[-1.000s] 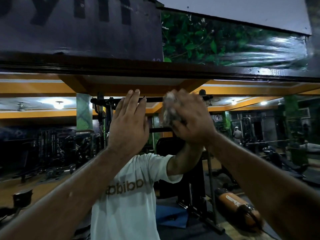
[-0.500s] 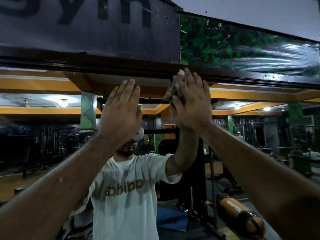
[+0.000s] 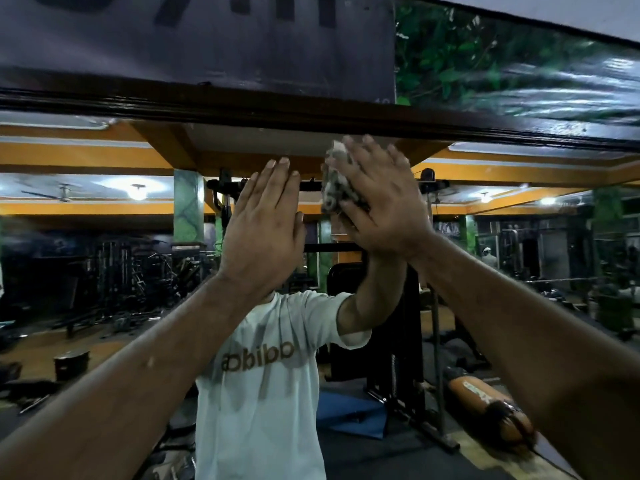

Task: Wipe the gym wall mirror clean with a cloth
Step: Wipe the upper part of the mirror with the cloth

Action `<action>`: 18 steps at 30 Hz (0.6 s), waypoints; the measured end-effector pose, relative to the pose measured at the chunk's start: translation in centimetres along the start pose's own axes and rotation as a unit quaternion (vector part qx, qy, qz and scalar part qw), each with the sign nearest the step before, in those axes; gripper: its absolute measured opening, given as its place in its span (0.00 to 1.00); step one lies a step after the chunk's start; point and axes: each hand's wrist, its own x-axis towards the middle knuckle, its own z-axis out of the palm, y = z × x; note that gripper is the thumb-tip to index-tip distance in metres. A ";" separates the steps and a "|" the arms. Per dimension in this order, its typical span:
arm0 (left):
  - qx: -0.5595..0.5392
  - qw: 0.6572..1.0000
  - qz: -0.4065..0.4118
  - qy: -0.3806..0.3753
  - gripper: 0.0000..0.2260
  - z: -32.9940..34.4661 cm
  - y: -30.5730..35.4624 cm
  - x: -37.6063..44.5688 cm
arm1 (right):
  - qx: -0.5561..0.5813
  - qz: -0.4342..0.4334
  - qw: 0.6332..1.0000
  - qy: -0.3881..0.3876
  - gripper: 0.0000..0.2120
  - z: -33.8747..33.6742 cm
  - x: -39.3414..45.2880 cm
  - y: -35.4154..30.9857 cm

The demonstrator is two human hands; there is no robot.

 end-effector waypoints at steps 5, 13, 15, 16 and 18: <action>-0.012 1.000 -0.006 -0.005 0.27 0.1 0.2 -0.5 | 0.021 0.147 0.989 0.021 0.31 0.3 0.4 -2.1; 0.014 1.000 -0.011 -0.024 0.28 0.2 0.3 -1.1 | 0.017 0.204 0.977 0.055 0.31 0.6 -2.8 -0.6; 0.019 0.999 -0.016 -0.028 0.28 0.2 0.4 -1.0 | 0.035 0.234 0.970 0.063 0.31 0.9 -2.4 -3.1; 0.017 0.999 -0.015 -0.030 0.28 0.1 0.6 -0.9 | 0.041 0.186 0.980 0.048 0.32 1.1 -2.6 -4.1; 0.017 0.999 -0.017 -0.028 0.27 -0.3 0.8 -1.0 | 0.041 0.048 0.998 0.023 0.31 1.1 -3.8 -4.7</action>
